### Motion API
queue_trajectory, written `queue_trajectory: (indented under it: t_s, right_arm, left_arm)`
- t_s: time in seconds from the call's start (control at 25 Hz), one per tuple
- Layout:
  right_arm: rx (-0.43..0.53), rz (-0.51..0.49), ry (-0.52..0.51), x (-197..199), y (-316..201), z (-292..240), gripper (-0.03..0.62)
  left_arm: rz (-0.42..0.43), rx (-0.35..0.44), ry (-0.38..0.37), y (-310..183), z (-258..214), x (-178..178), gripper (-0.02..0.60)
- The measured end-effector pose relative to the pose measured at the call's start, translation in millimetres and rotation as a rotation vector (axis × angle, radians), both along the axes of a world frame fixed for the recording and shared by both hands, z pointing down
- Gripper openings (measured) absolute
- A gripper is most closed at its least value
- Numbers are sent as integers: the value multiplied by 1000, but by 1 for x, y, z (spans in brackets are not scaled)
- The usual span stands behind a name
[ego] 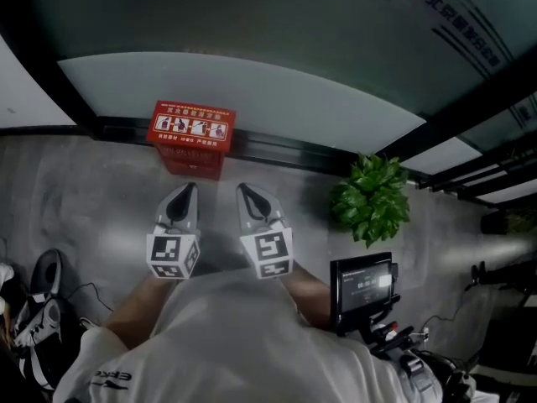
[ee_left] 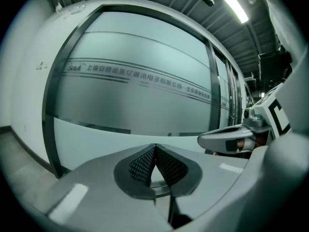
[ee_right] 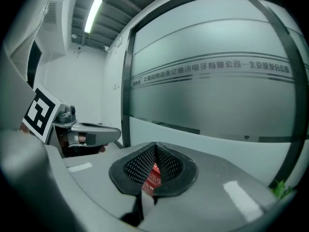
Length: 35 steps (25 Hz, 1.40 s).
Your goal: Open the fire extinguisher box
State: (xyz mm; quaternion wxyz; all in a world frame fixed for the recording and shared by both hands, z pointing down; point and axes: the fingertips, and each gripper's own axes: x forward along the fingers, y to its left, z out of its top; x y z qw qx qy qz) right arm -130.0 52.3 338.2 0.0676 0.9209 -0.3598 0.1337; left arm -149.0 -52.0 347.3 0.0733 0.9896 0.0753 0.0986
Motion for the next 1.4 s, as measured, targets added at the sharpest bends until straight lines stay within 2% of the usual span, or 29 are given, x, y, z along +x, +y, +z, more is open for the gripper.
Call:
queue_trajectory:
  t_s: [0.24,0.6,0.96,1.12,1.4]
  right_arm:
    - [-12,-106,-28,59,40,11,14]
    - [-19,-202,-73,112,56,29,14]
    - [-110,-286,-95,177,29,61,14]
    - [-173,-331,-107,211,4,73,14]
    - [-215,-426,-82,256,-48,82,14]
  left_arm:
    - [-94,18,-6,43,1,53,2]
    - [-213,42,-67,56,17,88,3]
    - [-286,24,-110,25,45,144,3]
    - [-333,15,-128,-7,56,176,2]
    - [-414,2,-158,-49,67,207,3]
